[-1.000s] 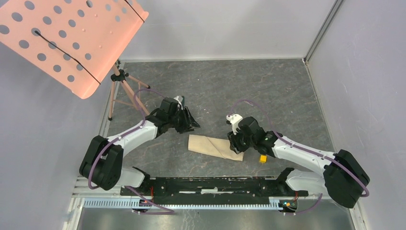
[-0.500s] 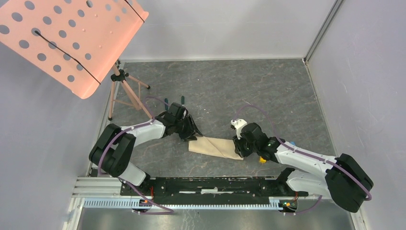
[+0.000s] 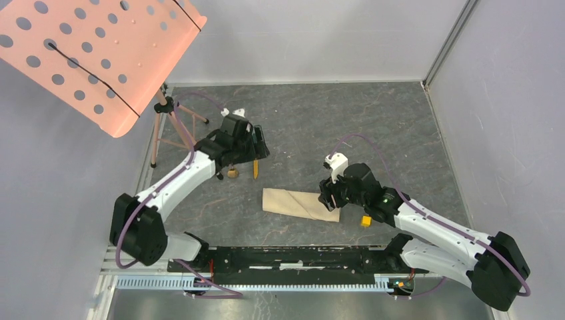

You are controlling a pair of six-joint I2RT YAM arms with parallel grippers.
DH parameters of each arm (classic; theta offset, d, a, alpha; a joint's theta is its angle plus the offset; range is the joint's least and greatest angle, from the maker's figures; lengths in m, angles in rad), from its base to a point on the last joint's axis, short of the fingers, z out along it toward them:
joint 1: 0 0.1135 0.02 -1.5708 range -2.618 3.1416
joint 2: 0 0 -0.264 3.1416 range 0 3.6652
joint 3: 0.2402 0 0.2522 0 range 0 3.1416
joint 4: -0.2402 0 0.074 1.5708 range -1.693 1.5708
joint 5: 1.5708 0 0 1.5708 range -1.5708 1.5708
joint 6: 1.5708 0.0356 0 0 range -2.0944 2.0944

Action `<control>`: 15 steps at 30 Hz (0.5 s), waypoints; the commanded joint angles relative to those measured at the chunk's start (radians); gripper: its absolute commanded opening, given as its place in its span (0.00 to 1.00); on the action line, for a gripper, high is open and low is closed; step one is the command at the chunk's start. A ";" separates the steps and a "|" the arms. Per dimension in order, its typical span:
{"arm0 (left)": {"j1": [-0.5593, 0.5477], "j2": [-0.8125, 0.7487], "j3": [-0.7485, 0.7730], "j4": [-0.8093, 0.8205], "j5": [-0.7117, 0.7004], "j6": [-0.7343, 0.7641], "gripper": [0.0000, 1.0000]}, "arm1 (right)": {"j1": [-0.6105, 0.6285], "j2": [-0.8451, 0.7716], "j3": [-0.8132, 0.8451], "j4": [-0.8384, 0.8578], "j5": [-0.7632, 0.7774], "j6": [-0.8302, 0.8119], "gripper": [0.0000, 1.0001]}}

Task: Fold the napkin into a case and place the utensils inside
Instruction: Pick up the knife from the center of the board.

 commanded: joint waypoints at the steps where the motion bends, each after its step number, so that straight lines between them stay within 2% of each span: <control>1: 0.045 0.164 0.176 -0.145 -0.189 0.197 0.83 | -0.004 -0.010 0.013 0.084 -0.036 -0.016 0.66; 6: 0.111 0.459 0.440 -0.223 -0.131 0.259 0.66 | -0.004 -0.042 -0.008 0.077 -0.061 -0.023 0.66; 11: 0.153 0.697 0.660 -0.303 -0.118 0.290 0.67 | -0.005 -0.112 -0.038 0.052 -0.059 -0.037 0.67; 15: 0.167 0.836 0.816 -0.365 -0.114 0.305 0.59 | -0.006 -0.135 -0.060 0.039 -0.042 -0.056 0.67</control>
